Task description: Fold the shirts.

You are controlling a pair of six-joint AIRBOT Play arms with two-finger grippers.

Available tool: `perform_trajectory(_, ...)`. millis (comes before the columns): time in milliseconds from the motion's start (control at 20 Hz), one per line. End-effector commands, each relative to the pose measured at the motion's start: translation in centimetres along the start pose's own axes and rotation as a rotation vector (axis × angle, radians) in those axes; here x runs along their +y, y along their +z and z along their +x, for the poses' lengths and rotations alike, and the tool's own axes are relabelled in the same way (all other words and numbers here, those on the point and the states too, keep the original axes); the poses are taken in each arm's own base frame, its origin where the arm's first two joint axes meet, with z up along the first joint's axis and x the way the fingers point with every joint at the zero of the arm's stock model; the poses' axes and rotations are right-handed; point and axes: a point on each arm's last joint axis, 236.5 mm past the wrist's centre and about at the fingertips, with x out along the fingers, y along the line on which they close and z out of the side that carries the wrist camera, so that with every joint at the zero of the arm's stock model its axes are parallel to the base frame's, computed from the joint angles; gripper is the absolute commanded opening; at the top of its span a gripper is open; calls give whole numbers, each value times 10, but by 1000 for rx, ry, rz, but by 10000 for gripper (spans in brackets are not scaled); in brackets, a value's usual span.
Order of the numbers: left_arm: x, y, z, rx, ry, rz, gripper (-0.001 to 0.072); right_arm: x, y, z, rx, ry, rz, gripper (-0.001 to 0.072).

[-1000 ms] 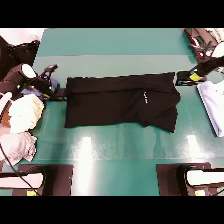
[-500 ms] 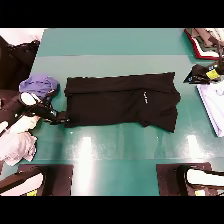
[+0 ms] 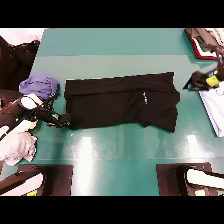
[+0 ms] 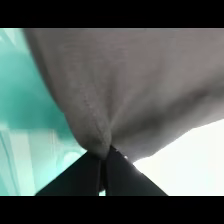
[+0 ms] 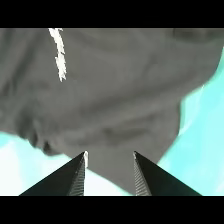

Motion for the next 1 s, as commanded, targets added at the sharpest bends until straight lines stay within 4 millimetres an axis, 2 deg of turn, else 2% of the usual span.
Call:
perform_trajectory(0, -13, 11, -18, -47, -17, 41, 22, -23, -53, 33, 82, 12, 84, 360)
perform_trajectory(150, -21, 22, -30, -96, -19, 64, 23, -51, -95, 63, 110, 22, 205, 359)
perform_trajectory(350, -23, 22, -31, -98, -28, 60, 23, -66, -124, 95, 139, 37, 255, 359)
perform_trajectory(550, -24, 22, -31, -98, -34, 57, 23, -68, -126, 110, 114, 42, 269, 360)
perform_trajectory(650, -25, 22, -31, -99, -36, 56, 23, -57, -116, 113, 70, 98, 270, 359)
perform_trajectory(950, -25, 22, -31, -96, -36, 56, 23, -56, -101, 113, 10, 107, 276, 359)
